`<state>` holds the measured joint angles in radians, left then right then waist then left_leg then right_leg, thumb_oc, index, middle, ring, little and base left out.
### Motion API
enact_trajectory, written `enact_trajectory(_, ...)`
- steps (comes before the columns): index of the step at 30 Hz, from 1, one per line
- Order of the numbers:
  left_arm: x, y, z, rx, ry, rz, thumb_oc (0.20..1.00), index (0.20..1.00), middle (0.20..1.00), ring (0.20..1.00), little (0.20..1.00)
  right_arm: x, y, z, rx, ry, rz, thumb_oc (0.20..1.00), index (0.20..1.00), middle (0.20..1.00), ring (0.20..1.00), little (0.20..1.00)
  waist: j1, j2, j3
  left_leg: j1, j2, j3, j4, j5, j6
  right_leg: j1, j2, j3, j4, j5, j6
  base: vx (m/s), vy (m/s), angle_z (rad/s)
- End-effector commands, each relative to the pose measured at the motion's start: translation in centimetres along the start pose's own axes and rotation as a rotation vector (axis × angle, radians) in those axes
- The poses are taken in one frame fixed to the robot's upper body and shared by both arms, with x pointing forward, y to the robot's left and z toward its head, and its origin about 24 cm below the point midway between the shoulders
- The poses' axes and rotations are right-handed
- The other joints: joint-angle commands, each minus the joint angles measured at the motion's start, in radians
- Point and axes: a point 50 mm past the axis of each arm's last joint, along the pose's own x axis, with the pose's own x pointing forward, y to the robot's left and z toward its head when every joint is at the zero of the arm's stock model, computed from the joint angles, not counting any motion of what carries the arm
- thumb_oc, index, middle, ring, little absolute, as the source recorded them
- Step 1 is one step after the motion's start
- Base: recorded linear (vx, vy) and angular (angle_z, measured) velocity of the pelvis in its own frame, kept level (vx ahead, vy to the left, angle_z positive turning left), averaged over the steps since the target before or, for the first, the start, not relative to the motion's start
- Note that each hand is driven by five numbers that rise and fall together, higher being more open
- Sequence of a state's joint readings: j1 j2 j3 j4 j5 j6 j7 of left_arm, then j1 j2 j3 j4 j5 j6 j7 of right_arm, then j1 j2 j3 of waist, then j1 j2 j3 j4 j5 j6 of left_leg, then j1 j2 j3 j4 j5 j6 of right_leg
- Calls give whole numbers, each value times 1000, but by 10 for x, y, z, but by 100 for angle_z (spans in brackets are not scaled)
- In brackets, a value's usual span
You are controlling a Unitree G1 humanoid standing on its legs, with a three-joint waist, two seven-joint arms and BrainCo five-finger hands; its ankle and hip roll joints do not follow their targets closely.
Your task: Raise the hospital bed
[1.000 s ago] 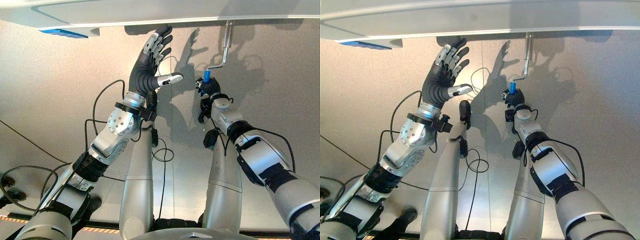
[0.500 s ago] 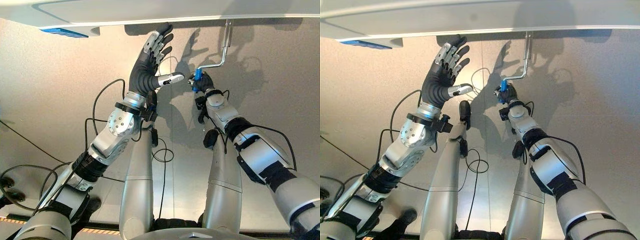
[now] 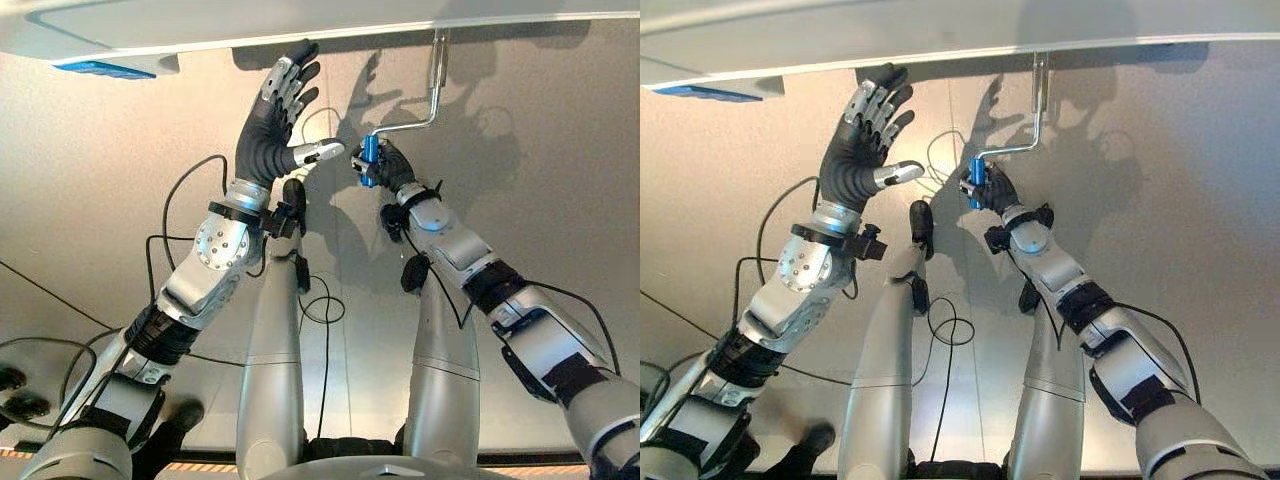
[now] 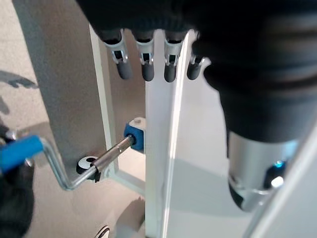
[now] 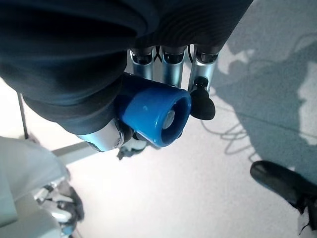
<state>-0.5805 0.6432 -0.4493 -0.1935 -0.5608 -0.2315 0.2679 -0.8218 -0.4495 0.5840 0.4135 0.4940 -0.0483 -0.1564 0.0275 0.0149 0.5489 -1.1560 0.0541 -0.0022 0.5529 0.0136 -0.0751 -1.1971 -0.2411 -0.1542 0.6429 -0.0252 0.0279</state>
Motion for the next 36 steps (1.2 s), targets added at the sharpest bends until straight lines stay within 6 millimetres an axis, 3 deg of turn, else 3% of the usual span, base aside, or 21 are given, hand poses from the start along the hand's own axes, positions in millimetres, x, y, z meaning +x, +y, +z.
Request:
enact_trajectory(1,-10,-6,28,3,-136,-62,1000,1000,1000,1000,1000,-8,6,87,129,-447,110,200,200,200,200,200,0,7,-29,1,-18,27,-49,4,18,44,-8,47,-45,48,111,0,0,0)
enact_trajectory(11,-25,8,22,-1,-45,-127,1000,1000,1000,1000,1000,-41,-16,96,314,-574,114,200,200,200,200,200,-15,4,-29,13,-7,43,-35,2,16,46,-2,59,-40,56,114,-2,-1,-2)
enact_trajectory(24,-30,7,23,-38,-18,-183,1000,1000,1000,1000,1000,-56,-34,117,399,-707,56,200,200,200,200,200,-26,-6,-29,35,3,55,-42,2,11,55,4,66,-44,60,116,-6,-3,-4)
enact_trajectory(34,-30,6,21,-53,-10,-187,1000,1000,1000,1000,1000,-60,-72,115,340,-705,-128,200,200,200,200,200,-40,-11,-29,40,14,59,-45,-3,8,49,13,78,-45,57,114,2,-9,-5)
enact_trajectory(36,-31,5,21,-55,-11,-192,1000,1000,1000,1000,1000,-58,-88,107,296,-659,-214,200,200,200,200,200,-41,-9,-29,42,17,61,-51,-2,8,46,15,79,-46,56,114,10,-17,-4)
